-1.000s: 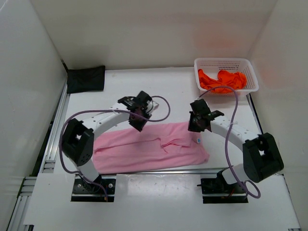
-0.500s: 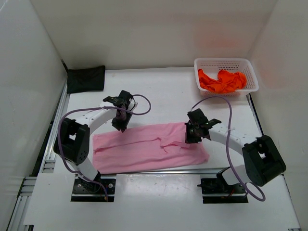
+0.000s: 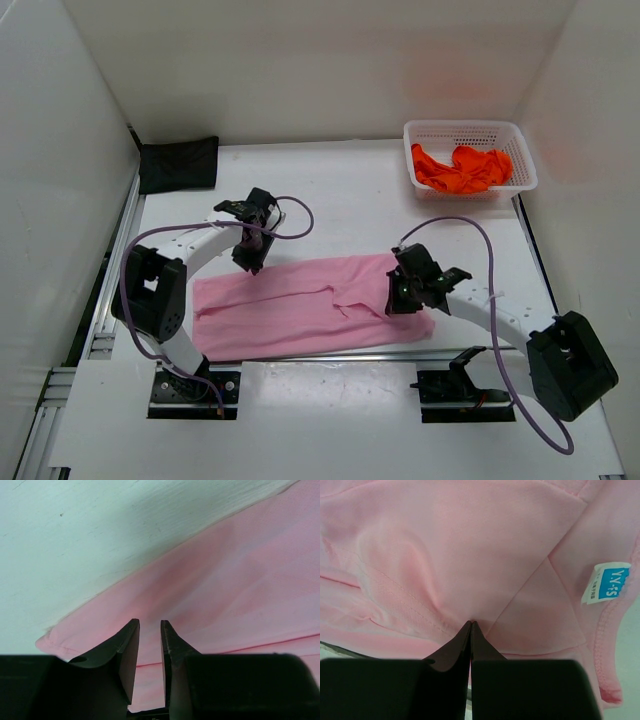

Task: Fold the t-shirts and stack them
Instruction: Fold the other side of the tshirt into a rectangle, then rotate the tshirt 90 degrees

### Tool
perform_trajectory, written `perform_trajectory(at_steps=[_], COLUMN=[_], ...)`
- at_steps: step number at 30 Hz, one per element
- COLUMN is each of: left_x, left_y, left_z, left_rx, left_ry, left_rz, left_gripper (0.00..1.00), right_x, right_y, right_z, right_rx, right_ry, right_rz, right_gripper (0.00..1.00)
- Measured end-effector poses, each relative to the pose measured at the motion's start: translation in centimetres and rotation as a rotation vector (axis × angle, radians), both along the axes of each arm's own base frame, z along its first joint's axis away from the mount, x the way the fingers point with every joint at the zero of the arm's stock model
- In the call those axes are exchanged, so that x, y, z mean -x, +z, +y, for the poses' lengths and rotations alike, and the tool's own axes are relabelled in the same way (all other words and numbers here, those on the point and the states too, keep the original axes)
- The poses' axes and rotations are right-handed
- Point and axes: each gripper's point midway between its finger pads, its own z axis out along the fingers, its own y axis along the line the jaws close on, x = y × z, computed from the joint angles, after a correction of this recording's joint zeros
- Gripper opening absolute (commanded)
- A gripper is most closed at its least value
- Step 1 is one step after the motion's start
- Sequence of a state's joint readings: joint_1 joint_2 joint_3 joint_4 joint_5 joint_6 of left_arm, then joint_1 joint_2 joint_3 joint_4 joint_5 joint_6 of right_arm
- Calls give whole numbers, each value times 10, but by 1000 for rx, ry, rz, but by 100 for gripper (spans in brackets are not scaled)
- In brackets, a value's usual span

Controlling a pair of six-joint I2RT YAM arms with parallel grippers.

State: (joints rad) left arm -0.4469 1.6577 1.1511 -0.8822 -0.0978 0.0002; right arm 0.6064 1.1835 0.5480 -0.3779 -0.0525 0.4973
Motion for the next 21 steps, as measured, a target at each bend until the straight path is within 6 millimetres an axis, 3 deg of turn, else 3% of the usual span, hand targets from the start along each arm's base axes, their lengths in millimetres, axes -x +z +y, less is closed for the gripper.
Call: perform_trajectory(at_steps=[4,5,6,9,10,12,16,21], left_x=[-2,-2,-2,-4,-6,-11,-7,6], left_y=[2,3,6,15,18,21,10,-5], left_z=[4,6,9,27,36,61,117,165], left_rx=[-14,-18,-21,-39,-48,-83,-173,-222], left_ry=[7,10,18,64,89,161,318,471], left_rz=[-14,-21,-31,-69,-88,-128,-141,-105], left_gripper=[37,41,50,54,54,54,54,55], right_x=[1,1,1,-5,-11,-31,-79,-119], right_y=[-3,-4,-4,4,10,25,51,35], right_z=[-7,-10,-12,-18,-20,-22,-21,-24], right_rx=[35,48,58,77,79,77,80,142], right_ry=[-12,-15,-20,-48,-68,-120,-211,-281], right_rz=[1,1,2,-12,-23,-63,-102,-37], right_gripper=[0,1,5,23,39,51,56,56])
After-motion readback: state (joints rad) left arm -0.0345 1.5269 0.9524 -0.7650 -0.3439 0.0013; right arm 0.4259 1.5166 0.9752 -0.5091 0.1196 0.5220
